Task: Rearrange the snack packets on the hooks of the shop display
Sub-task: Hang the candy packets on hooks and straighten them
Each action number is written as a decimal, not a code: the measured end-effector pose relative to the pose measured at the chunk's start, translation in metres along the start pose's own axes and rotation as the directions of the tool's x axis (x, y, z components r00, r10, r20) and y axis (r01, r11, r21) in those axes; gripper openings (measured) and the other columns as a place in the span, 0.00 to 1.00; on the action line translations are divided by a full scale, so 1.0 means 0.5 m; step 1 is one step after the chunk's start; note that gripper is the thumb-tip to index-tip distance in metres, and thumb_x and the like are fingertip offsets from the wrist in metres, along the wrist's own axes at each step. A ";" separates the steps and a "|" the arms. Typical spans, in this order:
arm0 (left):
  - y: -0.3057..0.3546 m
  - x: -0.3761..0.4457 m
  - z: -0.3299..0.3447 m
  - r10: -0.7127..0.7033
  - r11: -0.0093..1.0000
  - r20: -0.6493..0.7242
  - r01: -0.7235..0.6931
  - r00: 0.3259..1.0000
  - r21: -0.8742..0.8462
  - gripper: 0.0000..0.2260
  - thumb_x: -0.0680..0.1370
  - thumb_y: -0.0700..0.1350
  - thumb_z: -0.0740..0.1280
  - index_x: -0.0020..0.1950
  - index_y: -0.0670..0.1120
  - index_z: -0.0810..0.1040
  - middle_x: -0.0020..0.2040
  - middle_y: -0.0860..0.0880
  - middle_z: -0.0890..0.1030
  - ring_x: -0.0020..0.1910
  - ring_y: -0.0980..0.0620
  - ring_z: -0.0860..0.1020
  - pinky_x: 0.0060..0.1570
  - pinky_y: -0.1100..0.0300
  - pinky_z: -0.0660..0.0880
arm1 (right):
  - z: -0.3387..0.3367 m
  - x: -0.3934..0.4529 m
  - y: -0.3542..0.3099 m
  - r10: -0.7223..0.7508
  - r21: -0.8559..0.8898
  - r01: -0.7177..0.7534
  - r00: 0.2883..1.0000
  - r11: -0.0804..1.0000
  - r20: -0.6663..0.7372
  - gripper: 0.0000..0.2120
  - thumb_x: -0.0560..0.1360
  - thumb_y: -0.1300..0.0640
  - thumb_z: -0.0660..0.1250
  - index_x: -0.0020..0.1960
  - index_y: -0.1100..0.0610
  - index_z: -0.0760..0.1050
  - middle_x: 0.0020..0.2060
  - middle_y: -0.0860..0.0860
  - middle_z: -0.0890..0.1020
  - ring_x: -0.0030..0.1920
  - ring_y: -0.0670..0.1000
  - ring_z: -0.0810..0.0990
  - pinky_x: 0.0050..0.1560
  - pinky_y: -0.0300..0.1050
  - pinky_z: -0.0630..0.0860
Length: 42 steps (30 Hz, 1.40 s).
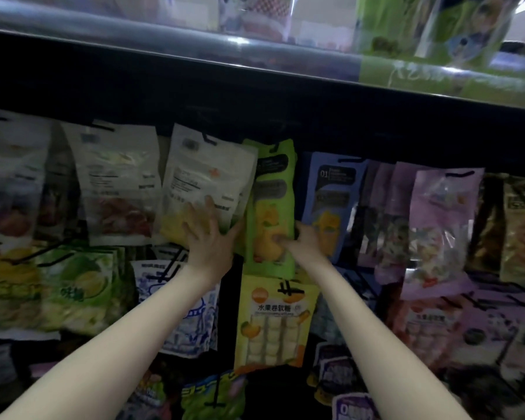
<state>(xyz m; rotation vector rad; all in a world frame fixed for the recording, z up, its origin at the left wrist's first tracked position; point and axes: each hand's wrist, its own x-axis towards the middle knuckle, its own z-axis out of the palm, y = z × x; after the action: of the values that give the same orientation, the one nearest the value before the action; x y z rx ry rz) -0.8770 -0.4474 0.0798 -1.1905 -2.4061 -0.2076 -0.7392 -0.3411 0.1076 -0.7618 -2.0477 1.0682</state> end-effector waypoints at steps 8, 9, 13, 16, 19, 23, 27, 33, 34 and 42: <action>-0.033 0.002 0.010 0.004 0.996 -0.026 -0.002 1.000 0.089 0.36 0.79 0.56 0.59 0.76 0.51 0.37 0.72 0.29 0.35 0.70 0.24 0.45 0.66 0.36 0.59 | -0.101 0.011 0.022 -0.095 -0.279 0.034 0.974 0.960 -0.208 0.13 0.77 0.62 0.64 0.61 0.61 0.72 0.55 0.56 0.75 0.56 0.58 0.75 0.46 0.41 0.67; -0.035 0.001 0.007 0.014 0.996 -0.021 -0.012 1.000 0.088 0.36 0.79 0.55 0.59 0.76 0.51 0.37 0.72 0.30 0.35 0.70 0.25 0.45 0.66 0.36 0.59 | -0.100 0.008 0.021 -0.103 -0.277 0.047 0.976 0.960 -0.192 0.12 0.77 0.62 0.63 0.60 0.61 0.73 0.52 0.54 0.75 0.55 0.56 0.75 0.45 0.40 0.66; -0.031 -0.001 -0.010 0.127 0.986 -0.088 -0.116 0.988 0.123 0.35 0.74 0.52 0.66 0.76 0.57 0.51 0.74 0.30 0.47 0.69 0.23 0.51 0.63 0.32 0.60 | -0.097 0.000 0.014 -0.080 -0.232 0.042 0.984 0.972 -0.160 0.14 0.77 0.61 0.64 0.63 0.60 0.71 0.53 0.54 0.77 0.56 0.53 0.75 0.48 0.40 0.68; -0.010 -0.002 -0.015 0.364 0.892 -0.078 -0.323 0.928 0.317 0.30 0.69 0.51 0.70 0.70 0.60 0.66 0.76 0.39 0.51 0.70 0.28 0.56 0.61 0.30 0.62 | -0.101 0.004 0.013 -0.065 -0.195 0.038 0.989 0.980 -0.133 0.16 0.77 0.61 0.65 0.64 0.58 0.70 0.58 0.56 0.77 0.59 0.55 0.75 0.52 0.43 0.71; -0.007 0.026 0.027 0.341 0.895 -0.036 -0.313 0.939 0.318 0.26 0.79 0.52 0.57 0.76 0.59 0.51 0.74 0.45 0.30 0.72 0.31 0.36 0.65 0.28 0.47 | -0.102 0.007 0.015 -0.077 -0.174 0.054 0.988 0.983 -0.133 0.19 0.77 0.61 0.65 0.67 0.57 0.66 0.60 0.55 0.75 0.60 0.54 0.74 0.52 0.43 0.71; -0.025 0.045 0.030 0.261 0.897 0.013 -0.247 0.965 0.366 0.31 0.81 0.54 0.55 0.72 0.54 0.33 0.69 0.48 0.24 0.70 0.30 0.32 0.65 0.27 0.47 | -0.079 0.025 0.024 -0.149 -0.267 0.092 0.968 0.959 -0.203 0.25 0.77 0.61 0.63 0.70 0.50 0.60 0.62 0.56 0.74 0.60 0.57 0.74 0.50 0.46 0.74; -0.037 0.051 0.008 0.235 0.842 0.107 -0.258 0.966 0.475 0.29 0.81 0.54 0.54 0.77 0.52 0.42 0.74 0.46 0.29 0.70 0.30 0.32 0.66 0.29 0.50 | -0.070 0.045 0.008 -0.110 -0.243 0.053 0.967 0.969 -0.229 0.26 0.77 0.62 0.63 0.71 0.51 0.59 0.62 0.55 0.74 0.61 0.55 0.74 0.49 0.44 0.71; -0.043 0.051 0.024 0.254 0.857 0.116 -0.279 0.960 0.434 0.27 0.81 0.50 0.53 0.77 0.52 0.45 0.75 0.48 0.32 0.70 0.32 0.31 0.67 0.30 0.48 | -0.107 0.066 -0.061 0.087 0.052 -0.088 0.996 0.995 0.023 0.25 0.73 0.64 0.69 0.68 0.55 0.67 0.61 0.51 0.76 0.58 0.52 0.75 0.55 0.47 0.76; -0.044 0.048 0.030 0.255 0.862 0.105 -0.275 0.961 0.426 0.27 0.81 0.50 0.53 0.77 0.53 0.46 0.75 0.48 0.32 0.70 0.32 0.31 0.67 0.30 0.47 | -0.086 0.059 -0.058 0.136 0.104 -0.142 0.989 0.984 0.057 0.23 0.74 0.64 0.68 0.67 0.55 0.68 0.60 0.51 0.76 0.57 0.51 0.75 0.55 0.47 0.76; -0.096 0.002 0.025 0.305 0.948 0.099 -0.312 0.947 0.059 0.27 0.80 0.45 0.57 0.77 0.52 0.50 0.77 0.51 0.41 0.76 0.45 0.46 0.70 0.43 0.53 | 0.043 0.064 0.020 0.045 -0.334 -0.065 0.997 0.940 -0.068 0.32 0.80 0.56 0.59 0.77 0.59 0.44 0.69 0.58 0.67 0.60 0.58 0.74 0.41 0.42 0.69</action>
<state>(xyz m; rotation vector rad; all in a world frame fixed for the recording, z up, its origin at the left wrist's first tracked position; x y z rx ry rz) -0.9192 -0.4722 0.0721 -1.5482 -2.2377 0.0328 -0.7732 -0.3215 0.0999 -1.0139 -2.1963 0.7206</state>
